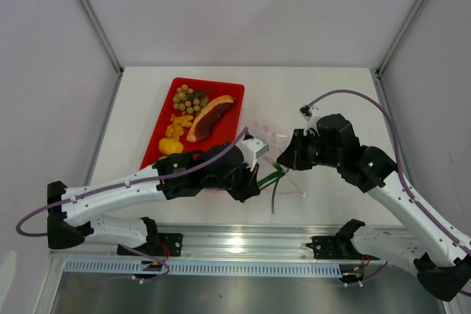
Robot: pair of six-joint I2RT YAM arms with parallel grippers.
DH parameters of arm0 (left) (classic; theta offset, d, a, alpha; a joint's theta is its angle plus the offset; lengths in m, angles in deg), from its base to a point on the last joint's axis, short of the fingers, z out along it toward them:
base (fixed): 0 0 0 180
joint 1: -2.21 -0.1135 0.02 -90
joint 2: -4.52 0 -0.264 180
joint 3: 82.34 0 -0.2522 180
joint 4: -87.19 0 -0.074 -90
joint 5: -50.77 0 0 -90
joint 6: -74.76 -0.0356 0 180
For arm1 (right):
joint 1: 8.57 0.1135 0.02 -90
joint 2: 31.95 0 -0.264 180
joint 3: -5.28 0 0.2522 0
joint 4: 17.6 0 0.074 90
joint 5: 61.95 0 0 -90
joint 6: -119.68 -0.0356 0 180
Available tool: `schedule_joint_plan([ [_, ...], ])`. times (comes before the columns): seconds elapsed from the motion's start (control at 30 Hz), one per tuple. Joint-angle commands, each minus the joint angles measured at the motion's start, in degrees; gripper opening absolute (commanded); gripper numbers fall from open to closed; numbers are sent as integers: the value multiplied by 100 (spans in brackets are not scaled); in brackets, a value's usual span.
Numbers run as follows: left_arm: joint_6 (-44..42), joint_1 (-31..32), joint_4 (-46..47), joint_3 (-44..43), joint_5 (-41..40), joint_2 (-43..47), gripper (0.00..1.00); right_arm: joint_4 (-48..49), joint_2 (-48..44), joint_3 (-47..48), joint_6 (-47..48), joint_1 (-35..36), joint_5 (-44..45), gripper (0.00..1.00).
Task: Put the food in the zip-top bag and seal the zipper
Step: Place the fake vegetable in the zipper food storage bag.
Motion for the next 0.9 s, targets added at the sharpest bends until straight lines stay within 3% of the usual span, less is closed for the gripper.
schedule_joint_plan([
  [0.0,325,36,-326,-725,-338,-313,0,181,-82,4,-188,121,231,0],
  [0.17,441,36,-1117,-1691,-594,-1094,1,119,-73,21,-320,226,504,0],
  [0.2,423,36,-1310,-2302,-672,-1479,1,128,-73,47,-355,235,574,0],
  [0.37,326,-34,-1768,-2676,-726,-2334,0,155,-56,74,-496,323,715,0],
  [0.53,572,-254,-1348,-2073,-805,-2258,0,49,-135,127,-575,367,899,0],
  [0.77,844,-500,-1023,-2115,-1042,-2283,1,49,-249,30,-865,376,1101,0],
  [0.87,1168,-491,-409,-1720,-1112,-1915,1,-21,-293,-31,-979,376,1277,0],
])
